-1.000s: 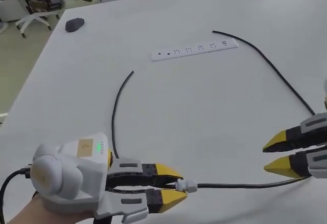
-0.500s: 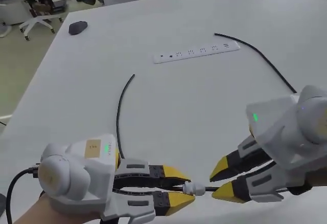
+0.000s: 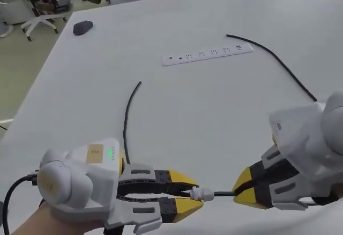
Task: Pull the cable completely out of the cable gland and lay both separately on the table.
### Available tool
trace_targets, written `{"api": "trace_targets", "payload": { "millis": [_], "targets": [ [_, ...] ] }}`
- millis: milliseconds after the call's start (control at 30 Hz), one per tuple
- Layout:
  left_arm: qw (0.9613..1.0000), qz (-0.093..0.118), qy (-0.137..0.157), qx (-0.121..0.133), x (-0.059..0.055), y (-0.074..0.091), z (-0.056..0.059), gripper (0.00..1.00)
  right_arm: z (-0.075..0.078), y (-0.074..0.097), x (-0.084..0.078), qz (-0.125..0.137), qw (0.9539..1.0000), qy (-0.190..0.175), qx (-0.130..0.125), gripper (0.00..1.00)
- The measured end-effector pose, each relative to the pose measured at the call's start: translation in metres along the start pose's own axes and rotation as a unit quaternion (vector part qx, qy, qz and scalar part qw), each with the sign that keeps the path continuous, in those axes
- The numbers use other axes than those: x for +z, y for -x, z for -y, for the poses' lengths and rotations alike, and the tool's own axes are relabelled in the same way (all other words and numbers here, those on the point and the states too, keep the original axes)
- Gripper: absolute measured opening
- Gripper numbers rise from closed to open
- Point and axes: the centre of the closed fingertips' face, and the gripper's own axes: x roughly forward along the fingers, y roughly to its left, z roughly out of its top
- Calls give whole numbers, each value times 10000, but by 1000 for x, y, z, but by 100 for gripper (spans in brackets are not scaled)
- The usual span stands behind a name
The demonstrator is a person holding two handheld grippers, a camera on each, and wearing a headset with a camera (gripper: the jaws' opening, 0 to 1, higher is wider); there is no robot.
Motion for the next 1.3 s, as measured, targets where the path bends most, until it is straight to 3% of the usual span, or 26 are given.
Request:
{"api": "trace_targets", "payload": {
  "millis": [200, 400, 500, 667, 867, 933, 1067, 1167, 1300],
  "targets": [
    [10000, -45, -25, 34, -2, 1, -2, 15, 10, 17, -39, -350, 9986, -200, -343, 0],
    [10000, -49, -6, 67, -2, 2, -3, 15, 20, 35, -77, -643, 9944, -524, -661, 0],
    [9999, -95, -31, 74, -3, 2, -3, 15, 26, 45, -101, -964, 9891, -635, -913, 0],
    [9999, -76, -44, 104, -2, 5, -4, 15, 35, 54, -129, -1192, 9822, -864, -1169, 0],
    [9999, -98, -25, 129, -3, 5, -6, 15, 38, 56, -152, -1443, 9757, -1078, -1248, 0],
    [9998, -110, -21, 134, -4, 4, -6, 15, 38, 59, -161, -1770, 9716, -903, -1284, 0],
    [9998, -137, -23, 156, -4, 5, -8, 15, 42, 58, -156, -1798, 9697, -955, -1347, 1],
    [9997, -117, -15, 201, -3, 8, -11, 15, 43, 61, -149, -1817, 9685, -1010, -1367, 11],
    [9998, -101, -21, 196, -3, 8, -12, 15, 41, 59, -119, -1502, 9770, -864, -1246, 17]
  ]
}}
